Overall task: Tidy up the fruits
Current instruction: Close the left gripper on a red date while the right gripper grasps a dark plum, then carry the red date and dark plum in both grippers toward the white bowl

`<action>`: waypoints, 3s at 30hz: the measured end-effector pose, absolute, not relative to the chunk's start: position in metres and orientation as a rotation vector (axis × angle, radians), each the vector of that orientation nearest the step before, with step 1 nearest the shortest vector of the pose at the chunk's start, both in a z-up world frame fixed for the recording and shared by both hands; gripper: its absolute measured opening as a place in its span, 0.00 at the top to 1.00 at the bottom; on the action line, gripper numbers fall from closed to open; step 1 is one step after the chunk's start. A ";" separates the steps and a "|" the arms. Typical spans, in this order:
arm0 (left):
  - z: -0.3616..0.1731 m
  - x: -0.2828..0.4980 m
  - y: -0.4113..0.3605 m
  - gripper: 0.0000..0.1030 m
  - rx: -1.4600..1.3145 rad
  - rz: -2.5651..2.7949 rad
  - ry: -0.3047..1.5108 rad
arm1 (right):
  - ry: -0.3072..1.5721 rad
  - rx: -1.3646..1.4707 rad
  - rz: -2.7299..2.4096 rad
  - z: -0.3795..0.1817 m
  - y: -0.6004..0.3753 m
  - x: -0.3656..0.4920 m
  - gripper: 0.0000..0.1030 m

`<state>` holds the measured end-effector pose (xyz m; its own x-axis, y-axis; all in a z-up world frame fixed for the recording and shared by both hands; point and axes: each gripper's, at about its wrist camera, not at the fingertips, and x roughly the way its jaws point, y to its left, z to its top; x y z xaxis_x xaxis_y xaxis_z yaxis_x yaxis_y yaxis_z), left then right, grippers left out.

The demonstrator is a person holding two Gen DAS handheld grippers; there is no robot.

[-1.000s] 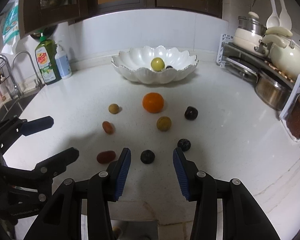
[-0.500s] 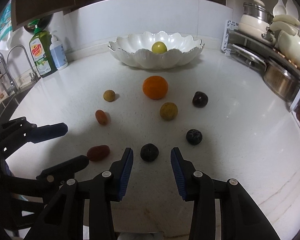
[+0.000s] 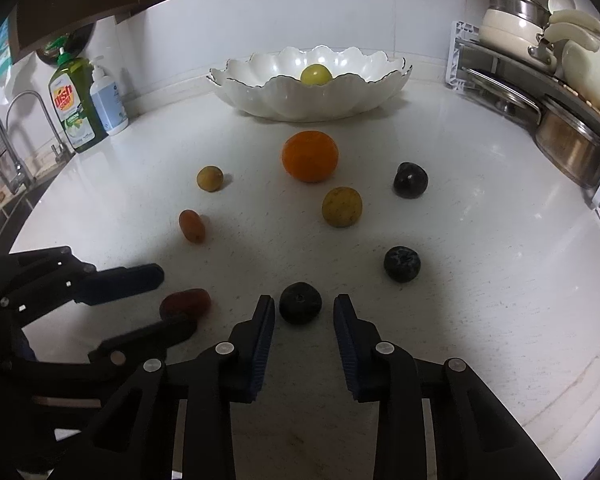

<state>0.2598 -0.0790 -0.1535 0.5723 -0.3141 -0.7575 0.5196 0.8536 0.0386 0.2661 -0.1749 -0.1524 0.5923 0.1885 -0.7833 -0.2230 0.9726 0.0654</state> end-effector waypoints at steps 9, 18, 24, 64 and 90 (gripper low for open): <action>-0.157 0.266 -0.083 0.81 0.246 -0.510 0.849 | 0.902 -0.050 0.245 -0.152 -0.173 0.268 0.77; -0.147 0.268 -0.074 0.82 0.182 -0.467 0.844 | 0.908 -0.026 0.252 -0.151 -0.174 0.265 0.77; -0.138 0.268 -0.068 0.82 0.150 -0.440 0.830 | 0.893 -0.005 0.253 -0.143 -0.176 0.262 0.77; -0.028 0.274 -0.017 0.82 0.042 -0.291 0.599 | 0.616 -0.010 0.218 -0.027 -0.156 0.261 0.77; 0.025 0.356 0.011 0.82 0.051 -0.272 0.490 | 0.516 0.021 0.151 0.018 -0.126 0.339 0.77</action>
<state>0.3564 0.0112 0.0251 0.8469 -0.2458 -0.4715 0.2701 0.9627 -0.0165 0.3385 -0.1261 0.0181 0.8588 0.1493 -0.4901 -0.1386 0.9886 0.0583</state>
